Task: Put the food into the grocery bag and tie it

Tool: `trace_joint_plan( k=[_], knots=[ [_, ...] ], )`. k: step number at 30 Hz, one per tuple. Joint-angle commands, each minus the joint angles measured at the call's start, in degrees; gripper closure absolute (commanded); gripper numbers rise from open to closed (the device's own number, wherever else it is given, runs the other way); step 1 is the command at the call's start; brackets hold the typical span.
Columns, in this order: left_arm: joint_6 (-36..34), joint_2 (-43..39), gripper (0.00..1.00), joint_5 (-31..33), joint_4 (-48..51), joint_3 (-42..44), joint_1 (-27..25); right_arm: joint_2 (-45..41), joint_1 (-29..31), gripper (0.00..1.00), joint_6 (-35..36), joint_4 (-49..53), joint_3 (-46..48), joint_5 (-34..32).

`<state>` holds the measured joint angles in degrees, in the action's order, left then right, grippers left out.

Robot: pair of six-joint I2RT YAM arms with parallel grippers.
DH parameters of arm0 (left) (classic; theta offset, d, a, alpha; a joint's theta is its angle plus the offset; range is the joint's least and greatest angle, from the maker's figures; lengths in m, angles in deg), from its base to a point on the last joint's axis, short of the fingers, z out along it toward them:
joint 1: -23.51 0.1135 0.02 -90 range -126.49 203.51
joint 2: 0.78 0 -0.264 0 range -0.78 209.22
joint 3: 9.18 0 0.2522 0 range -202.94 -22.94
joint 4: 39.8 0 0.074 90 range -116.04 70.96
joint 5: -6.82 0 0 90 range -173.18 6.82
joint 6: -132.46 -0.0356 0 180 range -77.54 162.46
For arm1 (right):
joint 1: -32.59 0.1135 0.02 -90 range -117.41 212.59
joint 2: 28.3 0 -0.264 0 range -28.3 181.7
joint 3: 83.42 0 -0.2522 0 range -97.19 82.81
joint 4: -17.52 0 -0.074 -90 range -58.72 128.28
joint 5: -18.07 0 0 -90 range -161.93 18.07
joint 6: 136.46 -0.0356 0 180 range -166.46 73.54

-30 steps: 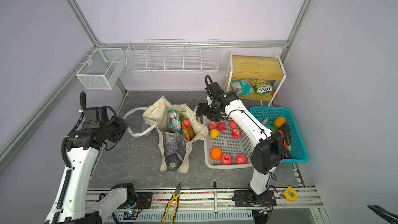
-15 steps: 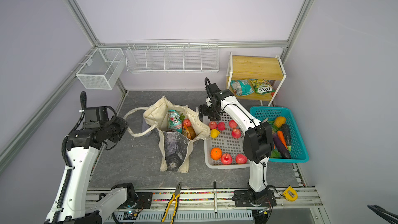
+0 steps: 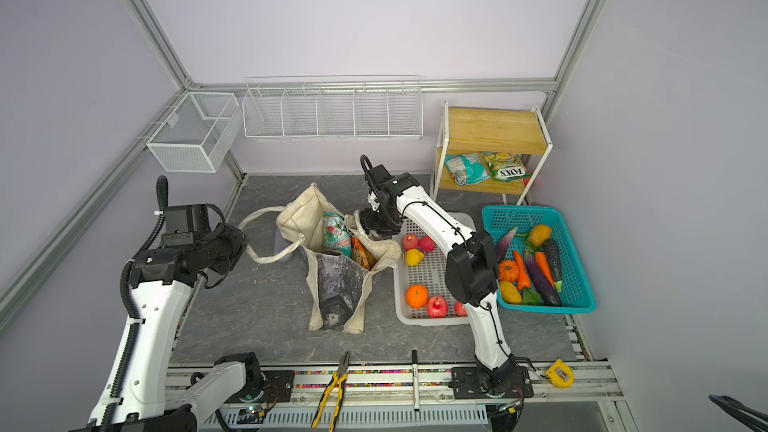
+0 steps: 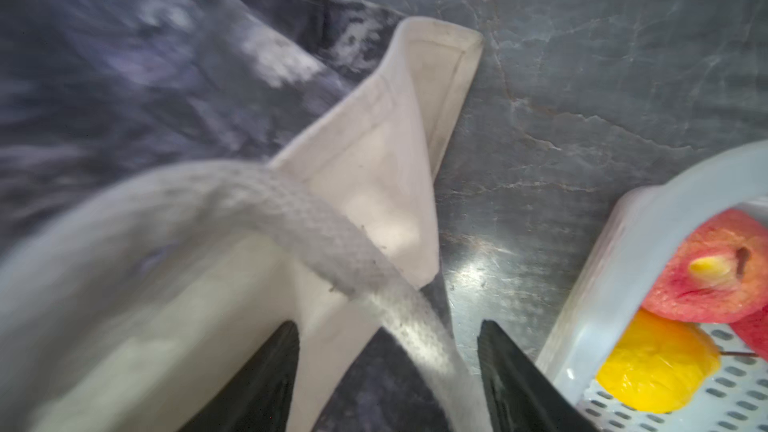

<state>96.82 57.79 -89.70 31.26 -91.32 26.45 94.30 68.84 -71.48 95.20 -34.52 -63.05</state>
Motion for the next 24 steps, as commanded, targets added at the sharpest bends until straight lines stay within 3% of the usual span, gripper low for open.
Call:
trace_joint_plan(
  k=[1, 4, 7, 14, 20, 24],
  knots=[
    [0.5, -0.2, 1.0, 0.1, -0.3, -1.9, 0.3, 0.9, -0.7, 0.51, 0.6, 4.4, -0.3, -7.6],
    [0.6, -0.4, 1.0, 0.1, -0.2, -1.8, 0.3, 0.4, -1.1, 0.74, 1.4, 6.1, -1.3, -12.7],
    [0.6, -0.4, 1.0, 0.3, -0.2, -2.2, 0.3, -0.4, -1.5, 0.85, 2.4, 9.9, -4.4, -17.6],
    [-1.2, 1.3, 1.0, 0.5, 0.6, -7.7, 0.3, -4.4, -1.5, 0.92, 4.3, 19.8, -13.9, -25.0],
    [-2.9, 4.2, 1.0, -1.2, 1.1, -13.9, 0.1, -4.1, -0.8, 0.93, 3.8, 28.2, -28.7, -21.8],
    [-3.8, 6.5, 1.0, -2.6, 1.4, -16.9, -0.8, -4.2, -0.3, 0.93, 2.7, 30.2, -34.5, -15.3]
  ],
)
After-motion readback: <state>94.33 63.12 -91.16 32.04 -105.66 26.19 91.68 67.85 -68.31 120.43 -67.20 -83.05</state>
